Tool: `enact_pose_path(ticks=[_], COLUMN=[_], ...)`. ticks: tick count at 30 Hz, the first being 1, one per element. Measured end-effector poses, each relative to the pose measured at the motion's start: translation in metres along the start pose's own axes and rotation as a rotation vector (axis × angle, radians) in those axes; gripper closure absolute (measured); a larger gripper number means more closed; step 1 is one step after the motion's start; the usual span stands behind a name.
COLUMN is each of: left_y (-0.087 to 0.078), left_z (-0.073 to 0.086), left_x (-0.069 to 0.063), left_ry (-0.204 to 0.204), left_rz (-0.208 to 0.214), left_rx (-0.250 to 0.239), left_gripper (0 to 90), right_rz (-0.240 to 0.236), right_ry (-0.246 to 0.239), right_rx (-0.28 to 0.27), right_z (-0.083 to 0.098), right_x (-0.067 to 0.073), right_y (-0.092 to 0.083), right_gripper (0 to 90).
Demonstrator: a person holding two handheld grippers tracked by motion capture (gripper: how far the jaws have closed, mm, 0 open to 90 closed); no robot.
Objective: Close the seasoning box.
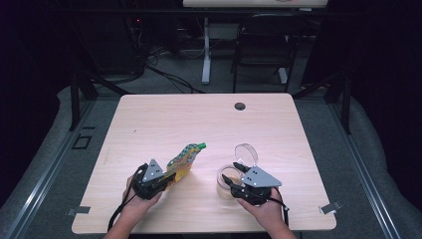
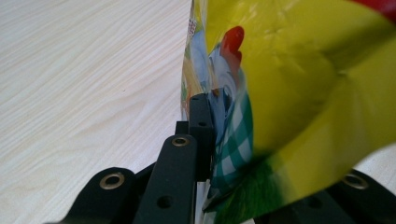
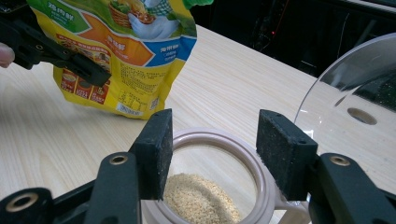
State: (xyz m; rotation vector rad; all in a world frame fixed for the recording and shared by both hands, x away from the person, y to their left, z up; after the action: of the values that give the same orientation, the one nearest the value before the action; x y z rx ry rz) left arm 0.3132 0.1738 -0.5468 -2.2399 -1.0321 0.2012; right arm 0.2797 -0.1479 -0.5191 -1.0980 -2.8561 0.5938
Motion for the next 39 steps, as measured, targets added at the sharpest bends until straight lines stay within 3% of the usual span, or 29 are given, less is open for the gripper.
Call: enact_pose_path(ticks=[8,26,39], left_y=[0.0,0.002,0.003], left_z=[0.004,0.015,0.02], left_x=[0.004,0.019,0.024], left_ry=[-0.031,-0.159,-0.194], left_rz=[0.015,0.075,0.091], left_rx=[0.011,0.021,0.03], left_gripper=[84.3,82.0,79.1], right_rz=[0.006,-0.004,-0.008], right_ry=[-0.001,0.003,0.014], right_rx=[0.0,0.003,0.02], right_z=[0.0,-0.001,0.0], right_x=[0.0,0.0,-0.001], right_y=[0.001,0.003,0.004], right_gripper=[45.8,46.3,47.6])
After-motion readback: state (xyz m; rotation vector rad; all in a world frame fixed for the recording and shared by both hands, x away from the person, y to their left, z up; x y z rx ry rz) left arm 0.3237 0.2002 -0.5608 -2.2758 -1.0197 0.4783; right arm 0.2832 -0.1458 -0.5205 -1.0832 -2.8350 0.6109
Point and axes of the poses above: each handheld gripper's, and its own axes: y roughly forward along the jaws, z roughly out of its underside, x roughly to its left, the point moved 1 cm from there along y, roughly forward along the jaws, and after that the axes turned 6 degrees about -z, right-handed, at the moved point
